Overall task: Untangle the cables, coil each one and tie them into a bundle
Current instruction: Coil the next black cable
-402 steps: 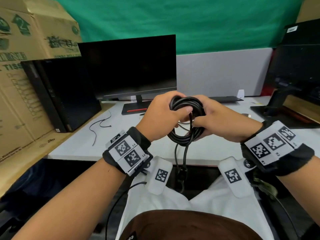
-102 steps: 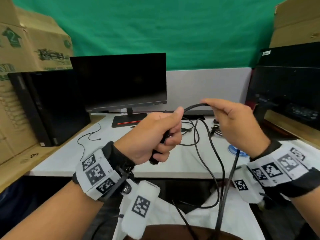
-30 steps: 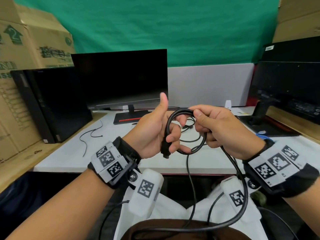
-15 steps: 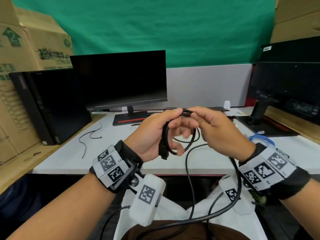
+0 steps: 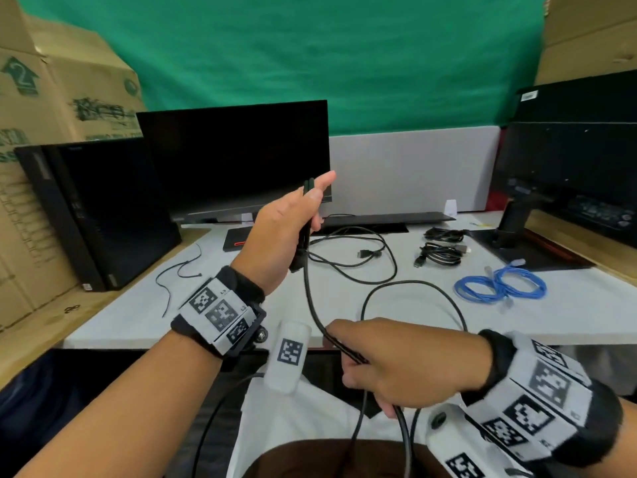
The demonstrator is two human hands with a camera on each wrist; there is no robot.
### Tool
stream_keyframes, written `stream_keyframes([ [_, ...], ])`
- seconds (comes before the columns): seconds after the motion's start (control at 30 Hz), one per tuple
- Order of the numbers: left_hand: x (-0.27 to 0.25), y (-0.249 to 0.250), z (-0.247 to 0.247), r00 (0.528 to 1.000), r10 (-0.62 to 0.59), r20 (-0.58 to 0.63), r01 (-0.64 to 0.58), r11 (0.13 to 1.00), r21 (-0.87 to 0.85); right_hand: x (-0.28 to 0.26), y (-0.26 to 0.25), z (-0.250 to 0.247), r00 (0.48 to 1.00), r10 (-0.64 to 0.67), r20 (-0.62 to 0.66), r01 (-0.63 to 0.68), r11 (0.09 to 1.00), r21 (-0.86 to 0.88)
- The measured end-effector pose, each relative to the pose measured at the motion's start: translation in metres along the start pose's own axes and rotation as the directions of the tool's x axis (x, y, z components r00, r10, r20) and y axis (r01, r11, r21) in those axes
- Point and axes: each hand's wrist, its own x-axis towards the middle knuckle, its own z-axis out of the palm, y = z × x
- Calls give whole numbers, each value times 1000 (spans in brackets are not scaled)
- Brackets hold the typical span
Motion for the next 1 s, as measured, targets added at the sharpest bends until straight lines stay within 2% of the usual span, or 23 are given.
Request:
stream_keyframes([
  [0.03,1,-5,-3,1000,4,-23,-2,995,102,-5,-4,-3,1000,-18,-8,18,1000,16],
  [0.1,-3,-14,-8,996,57,74,-74,965,250,-15,-11,-13,997,-33,-65,37,998,60],
  [0.17,-7,-23,-11,983,64,172,-119,935,333,-23,-13,-29,979,-38,-201,57,994,90],
  [0.2,-9,-26,-11,978,61,198,-131,923,362,-25,-11,-37,952,-52,-302,78,994,74],
  [0.27,-12,-27,-8,970,27,241,-114,927,358,-27,-4,-50,861,-125,-493,126,991,-31],
  [0.37,-17,-24,4,936,-84,343,-26,953,303,-25,13,-62,726,-155,-670,125,988,-93],
  [0.47,-20,-24,16,901,-117,418,58,987,151,-18,31,-68,602,-111,-791,141,989,-31],
  [0.57,-23,-24,21,888,-135,439,140,990,22,-9,43,-69,536,-73,-841,153,988,12],
  [0.63,-26,-18,24,865,-132,484,181,982,-56,-4,49,-67,572,-45,-819,204,975,90],
  [0.73,-28,-7,26,822,-111,558,240,957,-163,2,56,-63,707,-66,-704,320,918,235],
  [0.8,-31,-1,28,811,-94,577,252,947,-199,3,58,-61,769,-109,-630,407,844,350],
  [0.87,-32,4,29,819,-92,566,264,937,-229,4,57,-60,775,-132,-618,478,762,437],
  [1.0,-31,8,30,802,-117,585,319,913,-255,7,49,-56,713,-111,-692,595,618,514],
])
